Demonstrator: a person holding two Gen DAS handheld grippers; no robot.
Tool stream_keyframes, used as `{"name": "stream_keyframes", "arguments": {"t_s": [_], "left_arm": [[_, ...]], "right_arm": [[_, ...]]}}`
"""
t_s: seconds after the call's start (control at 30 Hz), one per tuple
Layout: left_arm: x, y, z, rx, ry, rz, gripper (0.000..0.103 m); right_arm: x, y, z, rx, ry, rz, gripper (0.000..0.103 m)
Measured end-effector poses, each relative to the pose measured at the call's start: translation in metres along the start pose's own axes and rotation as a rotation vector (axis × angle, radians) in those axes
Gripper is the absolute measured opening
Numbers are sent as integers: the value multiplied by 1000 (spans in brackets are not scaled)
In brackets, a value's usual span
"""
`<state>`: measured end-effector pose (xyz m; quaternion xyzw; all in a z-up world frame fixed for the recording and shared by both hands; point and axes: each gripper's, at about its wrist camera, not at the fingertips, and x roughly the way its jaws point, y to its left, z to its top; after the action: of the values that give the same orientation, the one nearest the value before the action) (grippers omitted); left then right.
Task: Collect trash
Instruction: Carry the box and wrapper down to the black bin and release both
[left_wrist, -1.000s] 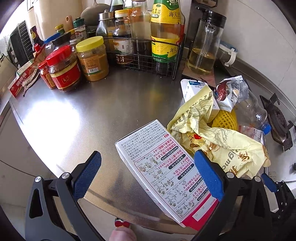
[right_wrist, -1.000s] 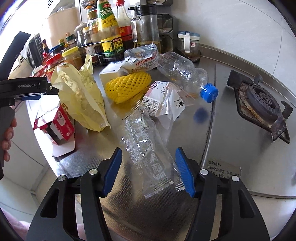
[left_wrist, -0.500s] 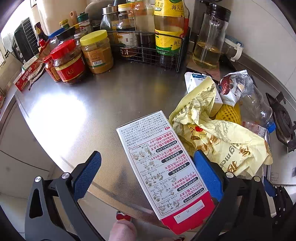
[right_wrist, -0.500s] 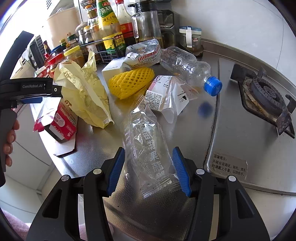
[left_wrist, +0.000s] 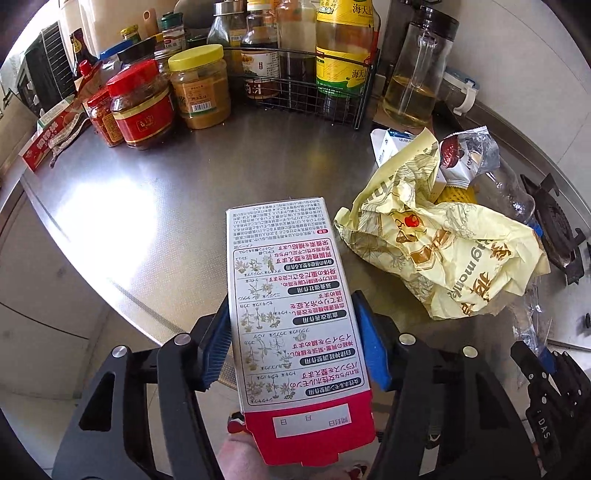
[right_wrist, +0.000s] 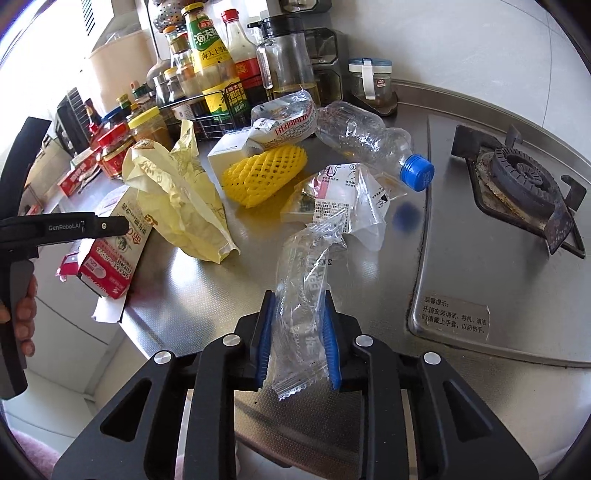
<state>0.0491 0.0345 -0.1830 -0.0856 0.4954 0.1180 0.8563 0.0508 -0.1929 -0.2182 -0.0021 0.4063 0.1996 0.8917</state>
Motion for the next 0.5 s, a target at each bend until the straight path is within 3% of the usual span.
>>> {"name": "stream_keyframes", "arguments": {"t_s": [0.3,0.5], "left_arm": [[-31,13,-17,65,-74,-36,57],[-64,20,-55,145,-88,-89,57]], "right_arm": [[-34,15,-20,37,-74,48,24],[-59,43,-49,34,-79,85,24]]}}
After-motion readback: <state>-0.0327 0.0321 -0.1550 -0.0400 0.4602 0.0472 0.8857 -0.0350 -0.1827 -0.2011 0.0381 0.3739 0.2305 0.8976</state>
